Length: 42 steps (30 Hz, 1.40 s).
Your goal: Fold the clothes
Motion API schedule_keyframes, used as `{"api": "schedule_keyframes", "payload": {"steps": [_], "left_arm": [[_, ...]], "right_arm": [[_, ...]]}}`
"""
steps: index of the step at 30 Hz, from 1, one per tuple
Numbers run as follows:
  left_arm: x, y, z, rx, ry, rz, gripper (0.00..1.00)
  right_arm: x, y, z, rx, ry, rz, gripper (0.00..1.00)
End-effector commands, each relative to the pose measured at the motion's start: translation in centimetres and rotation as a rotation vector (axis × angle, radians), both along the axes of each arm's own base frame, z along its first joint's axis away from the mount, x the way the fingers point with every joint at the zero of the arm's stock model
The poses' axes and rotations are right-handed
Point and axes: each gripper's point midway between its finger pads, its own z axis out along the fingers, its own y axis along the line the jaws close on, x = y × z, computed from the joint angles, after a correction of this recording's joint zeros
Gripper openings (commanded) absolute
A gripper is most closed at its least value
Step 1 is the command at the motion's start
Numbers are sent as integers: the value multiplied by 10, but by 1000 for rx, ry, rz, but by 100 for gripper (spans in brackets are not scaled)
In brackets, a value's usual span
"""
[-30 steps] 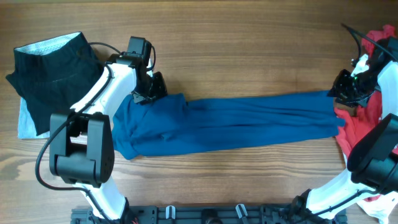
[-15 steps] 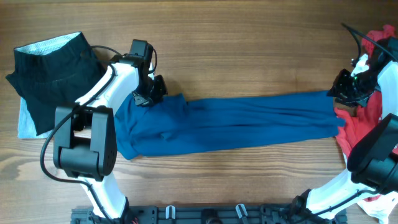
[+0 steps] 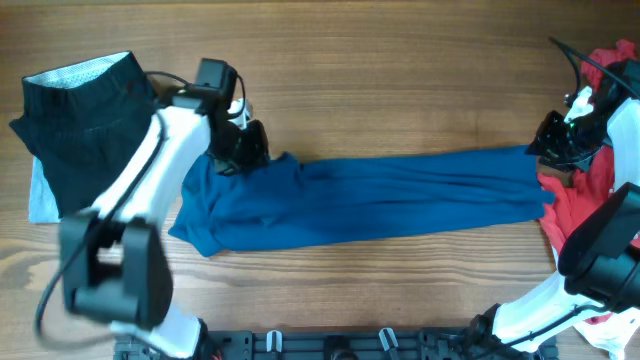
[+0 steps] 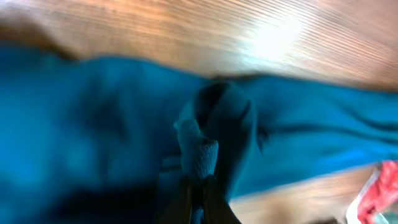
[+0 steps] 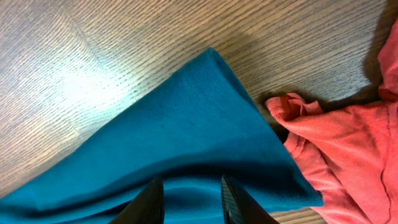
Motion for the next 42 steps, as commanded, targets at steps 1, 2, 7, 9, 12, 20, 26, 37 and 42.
{"api": "schedule_keyframes", "payload": {"steps": [1,2,7,9,12,20,26,37,42], "left_arm": [[-13,9,42,32,-87,-18,4],[-17,15,44,63,-88,-13,4],[-27,25,38,119,-43,-8,4],[-31,25,31,124,-16,-10,4],[-36,27,21,135,15,-11,5],[-46,45,4,235,45,-6,23],[-43,46,4,243,37,3,25],[-49,26,0,152,66,23,4],[-59,3,-25,82,69,-29,4]], "right_arm": [[0,1,6,-5,-20,3,30],[0,1,6,-5,-20,3,31],[0,1,6,-4,-19,3,31],[0,1,6,-4,-18,3,31],[-1,1,6,-3,-16,3,31],[-1,1,6,-3,-17,3,31],[-1,1,6,-3,-17,3,31],[-1,1,6,-3,-17,3,31],[0,1,6,-4,-18,3,31]]}}
